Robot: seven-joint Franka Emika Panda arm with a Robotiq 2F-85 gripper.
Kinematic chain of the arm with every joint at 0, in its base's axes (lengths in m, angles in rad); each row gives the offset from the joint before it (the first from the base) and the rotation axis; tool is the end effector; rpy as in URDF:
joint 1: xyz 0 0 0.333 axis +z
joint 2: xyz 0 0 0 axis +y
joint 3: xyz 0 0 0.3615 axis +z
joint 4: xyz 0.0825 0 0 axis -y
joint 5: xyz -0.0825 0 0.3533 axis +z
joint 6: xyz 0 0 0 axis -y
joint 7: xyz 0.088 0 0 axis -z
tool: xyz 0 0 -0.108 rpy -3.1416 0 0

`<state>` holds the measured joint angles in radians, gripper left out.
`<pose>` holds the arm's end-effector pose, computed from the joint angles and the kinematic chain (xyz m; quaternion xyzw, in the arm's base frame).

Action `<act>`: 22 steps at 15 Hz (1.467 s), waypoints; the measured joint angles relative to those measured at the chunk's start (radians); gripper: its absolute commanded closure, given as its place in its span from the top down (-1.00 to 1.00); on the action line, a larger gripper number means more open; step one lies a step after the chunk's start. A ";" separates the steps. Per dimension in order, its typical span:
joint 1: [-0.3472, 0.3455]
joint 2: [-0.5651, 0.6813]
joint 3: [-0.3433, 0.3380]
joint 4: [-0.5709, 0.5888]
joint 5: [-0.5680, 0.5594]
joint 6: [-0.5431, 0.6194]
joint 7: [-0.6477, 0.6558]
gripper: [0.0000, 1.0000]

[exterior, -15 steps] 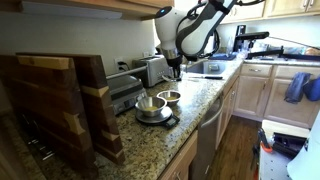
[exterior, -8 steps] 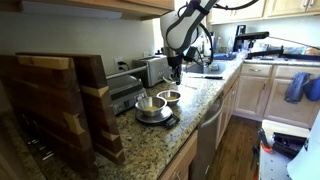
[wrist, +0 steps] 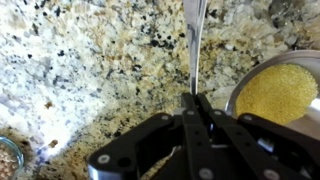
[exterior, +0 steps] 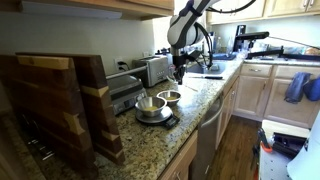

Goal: Use the spoon to put some sugar into the other bowl

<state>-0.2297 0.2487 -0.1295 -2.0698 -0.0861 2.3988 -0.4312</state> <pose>0.5445 -0.2010 0.3839 0.9957 0.0690 0.0198 0.0583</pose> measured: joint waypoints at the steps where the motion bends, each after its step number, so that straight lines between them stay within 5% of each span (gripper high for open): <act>1: -0.013 0.010 -0.002 0.009 0.015 -0.006 -0.017 -0.93; 14: -0.127 0.252 -0.001 0.236 0.116 -0.167 -0.164 -0.93; 16: -0.127 0.275 0.002 0.269 0.116 -0.197 -0.164 -0.36; 22: -0.122 0.267 0.011 0.297 0.115 -0.271 -0.159 0.39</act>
<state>-0.3519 0.5154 -0.1183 -1.7730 0.0293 2.1278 -0.5907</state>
